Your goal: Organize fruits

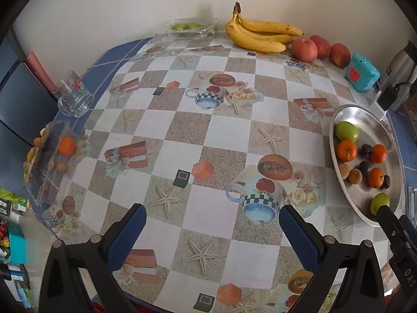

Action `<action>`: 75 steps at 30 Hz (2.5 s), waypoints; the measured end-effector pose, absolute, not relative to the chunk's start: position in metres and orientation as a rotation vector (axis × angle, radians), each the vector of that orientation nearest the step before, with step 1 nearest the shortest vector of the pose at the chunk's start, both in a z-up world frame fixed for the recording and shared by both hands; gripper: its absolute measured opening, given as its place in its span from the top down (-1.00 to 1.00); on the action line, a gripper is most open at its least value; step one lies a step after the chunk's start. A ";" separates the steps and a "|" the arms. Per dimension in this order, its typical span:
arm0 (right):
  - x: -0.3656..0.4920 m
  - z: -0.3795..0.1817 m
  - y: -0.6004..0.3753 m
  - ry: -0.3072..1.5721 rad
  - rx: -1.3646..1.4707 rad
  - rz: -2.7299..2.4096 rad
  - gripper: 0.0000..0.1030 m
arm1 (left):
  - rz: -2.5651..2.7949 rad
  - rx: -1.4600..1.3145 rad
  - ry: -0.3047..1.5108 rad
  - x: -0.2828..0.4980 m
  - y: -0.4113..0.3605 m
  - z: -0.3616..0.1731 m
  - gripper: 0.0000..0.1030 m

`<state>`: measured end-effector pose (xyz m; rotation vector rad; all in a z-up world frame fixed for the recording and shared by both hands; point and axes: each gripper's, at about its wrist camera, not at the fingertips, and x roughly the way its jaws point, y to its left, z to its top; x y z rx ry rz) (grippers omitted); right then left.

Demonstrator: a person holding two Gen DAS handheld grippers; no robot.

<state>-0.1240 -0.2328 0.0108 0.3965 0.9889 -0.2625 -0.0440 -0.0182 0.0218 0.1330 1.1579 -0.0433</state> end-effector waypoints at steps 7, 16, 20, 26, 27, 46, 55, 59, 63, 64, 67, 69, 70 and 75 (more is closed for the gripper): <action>-0.124 0.012 -0.234 0.984 0.399 -0.264 -0.80 | -0.041 0.119 1.168 -0.043 -0.017 0.023 -1.00; -0.123 0.012 -0.234 0.989 0.394 -0.264 -0.80 | -0.038 0.101 1.194 -0.042 -0.014 0.020 -1.00; -0.122 0.012 -0.234 0.991 0.396 -0.264 -0.80 | -0.039 0.100 1.201 -0.041 -0.014 0.019 -1.00; -0.122 0.012 -0.233 0.994 0.395 -0.259 -0.80 | -0.042 0.098 1.203 -0.041 -0.015 0.019 -1.00; -0.121 0.011 -0.233 0.995 0.394 -0.258 -0.80 | -0.041 0.098 1.204 -0.041 -0.015 0.019 -1.00; -0.120 0.009 -0.233 1.016 0.394 -0.251 -0.80 | -0.045 0.098 1.209 -0.041 -0.014 0.018 -1.00; -0.119 0.008 -0.232 1.020 0.395 -0.252 -0.80 | -0.044 0.099 1.210 -0.041 -0.014 0.018 -1.00; -0.119 0.008 -0.232 1.023 0.395 -0.252 -0.80 | -0.043 0.099 1.212 -0.041 -0.014 0.018 -1.00; -0.119 0.008 -0.232 1.024 0.395 -0.253 -0.80 | -0.043 0.098 1.217 -0.040 -0.014 0.017 -1.00; -0.119 0.008 -0.232 1.023 0.395 -0.252 -0.80 | -0.043 0.099 1.216 -0.040 -0.014 0.017 -1.00; -0.119 0.007 -0.232 1.025 0.394 -0.252 -0.80 | -0.044 0.099 1.217 -0.040 -0.013 0.016 -1.00; -0.119 0.006 -0.232 1.026 0.394 -0.251 -0.80 | -0.043 0.098 1.216 -0.040 -0.014 0.017 -1.00; -0.119 0.006 -0.232 1.026 0.394 -0.251 -0.80 | -0.043 0.097 1.216 -0.040 -0.014 0.017 -1.00; -0.119 0.006 -0.231 1.027 0.395 -0.252 -0.80 | -0.044 0.099 1.216 -0.040 -0.014 0.016 -1.00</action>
